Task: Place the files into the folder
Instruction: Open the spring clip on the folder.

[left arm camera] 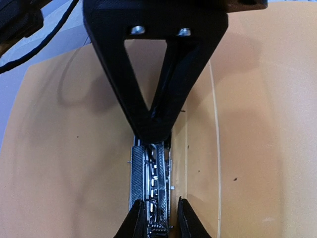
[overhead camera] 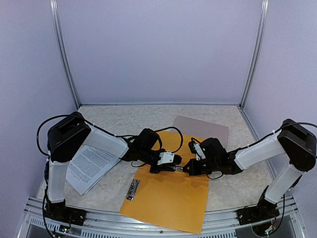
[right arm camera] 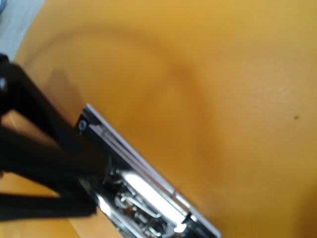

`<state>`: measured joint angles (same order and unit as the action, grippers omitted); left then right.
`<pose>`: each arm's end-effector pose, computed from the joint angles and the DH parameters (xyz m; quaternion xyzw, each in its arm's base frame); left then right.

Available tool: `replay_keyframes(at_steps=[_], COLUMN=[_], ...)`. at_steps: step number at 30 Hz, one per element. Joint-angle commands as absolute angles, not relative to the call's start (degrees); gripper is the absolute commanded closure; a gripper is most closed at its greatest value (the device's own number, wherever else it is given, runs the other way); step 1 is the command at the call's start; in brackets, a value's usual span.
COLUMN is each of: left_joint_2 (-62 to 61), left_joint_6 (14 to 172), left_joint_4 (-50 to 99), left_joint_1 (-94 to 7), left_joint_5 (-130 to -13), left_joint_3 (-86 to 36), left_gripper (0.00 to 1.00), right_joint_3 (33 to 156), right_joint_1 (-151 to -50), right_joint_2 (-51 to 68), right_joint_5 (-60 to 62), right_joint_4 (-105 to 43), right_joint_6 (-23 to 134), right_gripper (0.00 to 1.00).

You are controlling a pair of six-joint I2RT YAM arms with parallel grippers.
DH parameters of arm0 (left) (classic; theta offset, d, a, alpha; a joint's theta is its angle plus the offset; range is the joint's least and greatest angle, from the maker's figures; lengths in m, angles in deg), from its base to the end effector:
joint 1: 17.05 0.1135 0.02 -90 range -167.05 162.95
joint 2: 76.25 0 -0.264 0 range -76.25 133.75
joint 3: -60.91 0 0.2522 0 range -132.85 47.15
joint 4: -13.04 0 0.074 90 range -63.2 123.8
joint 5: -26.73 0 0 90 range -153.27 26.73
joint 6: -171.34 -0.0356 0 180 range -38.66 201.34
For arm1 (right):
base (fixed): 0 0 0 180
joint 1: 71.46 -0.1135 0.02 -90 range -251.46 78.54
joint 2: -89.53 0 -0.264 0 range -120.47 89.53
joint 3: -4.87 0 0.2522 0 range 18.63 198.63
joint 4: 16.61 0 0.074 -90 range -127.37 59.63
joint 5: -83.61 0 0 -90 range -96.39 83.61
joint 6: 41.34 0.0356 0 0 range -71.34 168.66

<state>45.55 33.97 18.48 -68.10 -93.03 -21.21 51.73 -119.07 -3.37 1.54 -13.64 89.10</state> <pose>0.2548 -0.3434 0.1025 0.7404 0.5094 -0.2491 0.3611 0.1907 0.2162 0.1210 -0.0847 0.9116 0.3217 0.2415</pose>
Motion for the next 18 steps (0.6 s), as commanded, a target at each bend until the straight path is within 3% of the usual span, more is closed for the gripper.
replay_keyframes(at_steps=[1, 13, 18], left_joint_2=[49.6, 49.0, 46.8], left_joint_6=[32.8, 33.6, 35.4], left_joint_4=[27.4, 27.3, 20.8], left_joint_1=[-70.0, -69.8, -69.2], left_joint_5=[-91.5, -91.7, -92.2], left_joint_3=[-18.2, -17.8, -15.2], left_gripper=[0.8, 0.81, 0.8], right_joint_3=[52.7, 52.5, 52.8], right_joint_1=[-119.7, -119.8, -120.2], right_joint_2=[-6.3, -3.4, -1.4], right_joint_5=[-0.9, -0.2, 0.4], right_joint_4=[-18.5, -17.6, -17.8], right_joint_6=[86.7, 84.9, 82.6], right_gripper=[1.0, 1.0, 1.0])
